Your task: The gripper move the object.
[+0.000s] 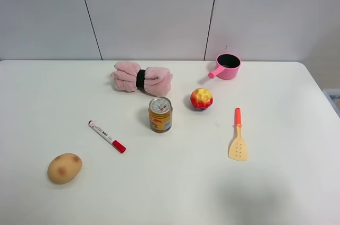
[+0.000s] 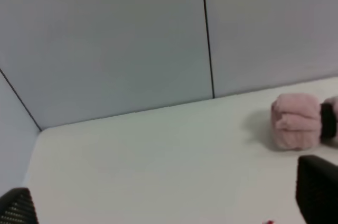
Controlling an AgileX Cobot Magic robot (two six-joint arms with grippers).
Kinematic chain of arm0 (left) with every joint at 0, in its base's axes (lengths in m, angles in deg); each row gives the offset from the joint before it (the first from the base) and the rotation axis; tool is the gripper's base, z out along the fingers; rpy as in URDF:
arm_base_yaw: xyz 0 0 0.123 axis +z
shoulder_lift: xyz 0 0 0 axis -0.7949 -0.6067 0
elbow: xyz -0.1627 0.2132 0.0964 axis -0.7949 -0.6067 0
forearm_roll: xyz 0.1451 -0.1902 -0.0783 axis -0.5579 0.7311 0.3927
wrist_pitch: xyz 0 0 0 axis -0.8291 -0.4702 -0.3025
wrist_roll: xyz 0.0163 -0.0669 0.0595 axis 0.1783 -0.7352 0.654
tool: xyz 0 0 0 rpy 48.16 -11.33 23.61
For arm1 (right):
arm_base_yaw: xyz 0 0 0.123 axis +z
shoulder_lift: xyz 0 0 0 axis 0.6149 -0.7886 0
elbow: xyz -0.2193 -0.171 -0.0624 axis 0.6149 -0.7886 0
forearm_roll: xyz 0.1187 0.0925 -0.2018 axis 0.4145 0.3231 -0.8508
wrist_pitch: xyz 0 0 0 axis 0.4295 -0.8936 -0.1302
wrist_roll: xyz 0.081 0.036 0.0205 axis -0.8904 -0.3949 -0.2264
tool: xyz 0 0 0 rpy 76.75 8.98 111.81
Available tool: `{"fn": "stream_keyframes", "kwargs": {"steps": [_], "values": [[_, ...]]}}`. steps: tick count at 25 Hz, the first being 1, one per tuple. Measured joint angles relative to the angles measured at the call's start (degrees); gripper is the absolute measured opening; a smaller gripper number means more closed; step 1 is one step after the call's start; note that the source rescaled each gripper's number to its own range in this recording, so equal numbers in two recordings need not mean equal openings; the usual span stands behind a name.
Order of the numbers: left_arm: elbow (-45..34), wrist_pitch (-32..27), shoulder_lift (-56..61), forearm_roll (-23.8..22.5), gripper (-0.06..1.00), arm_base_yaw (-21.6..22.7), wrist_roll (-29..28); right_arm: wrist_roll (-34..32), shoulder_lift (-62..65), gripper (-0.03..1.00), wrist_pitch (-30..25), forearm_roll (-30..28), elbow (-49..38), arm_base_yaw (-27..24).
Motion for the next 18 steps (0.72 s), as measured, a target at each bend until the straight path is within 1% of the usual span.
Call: {"fn": "stream_keyframes", "kwargs": {"steps": [3,9,15,18], "values": [[-3.36,-1.16,7.75,0.1,0.98,0.0,-3.35,0.0,0.0,1.0,0.0,0.0,0.0,0.0],[-7.18,-5.35,18.3,0.28,0.98,0.0,-4.23,0.0,0.0,1.0,0.0,0.0,0.0,0.0],[-10.7,-12.5,23.7,0.28,0.98,0.0,-4.34,0.0,0.0,1.0,0.0,0.0,0.0,0.0],[-13.1,-14.07,24.0,0.28,0.98,0.0,-4.41,0.0,0.0,1.0,0.0,0.0,0.0,0.0]]}}
